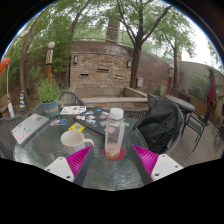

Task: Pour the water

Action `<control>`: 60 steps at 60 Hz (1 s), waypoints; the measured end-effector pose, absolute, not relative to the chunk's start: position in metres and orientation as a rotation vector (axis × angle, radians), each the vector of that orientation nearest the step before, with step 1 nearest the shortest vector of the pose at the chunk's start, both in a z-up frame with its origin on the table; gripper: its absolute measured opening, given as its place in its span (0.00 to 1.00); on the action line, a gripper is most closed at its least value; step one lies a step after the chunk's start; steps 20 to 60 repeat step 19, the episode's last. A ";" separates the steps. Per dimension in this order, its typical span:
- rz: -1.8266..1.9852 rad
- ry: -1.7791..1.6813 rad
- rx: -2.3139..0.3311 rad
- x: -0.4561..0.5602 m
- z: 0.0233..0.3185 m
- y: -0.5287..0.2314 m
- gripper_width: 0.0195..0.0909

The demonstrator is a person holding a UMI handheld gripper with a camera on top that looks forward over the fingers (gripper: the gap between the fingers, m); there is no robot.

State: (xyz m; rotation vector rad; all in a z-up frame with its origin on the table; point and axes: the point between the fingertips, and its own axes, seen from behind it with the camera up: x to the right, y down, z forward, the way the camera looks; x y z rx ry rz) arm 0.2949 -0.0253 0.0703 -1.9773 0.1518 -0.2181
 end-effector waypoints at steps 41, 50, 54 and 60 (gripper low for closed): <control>-0.197 0.222 -2.036 0.159 0.239 -0.218 0.89; -0.197 0.222 -2.036 0.159 0.239 -0.218 0.89; -0.197 0.222 -2.036 0.159 0.239 -0.218 0.89; -0.197 0.222 -2.036 0.159 0.239 -0.218 0.89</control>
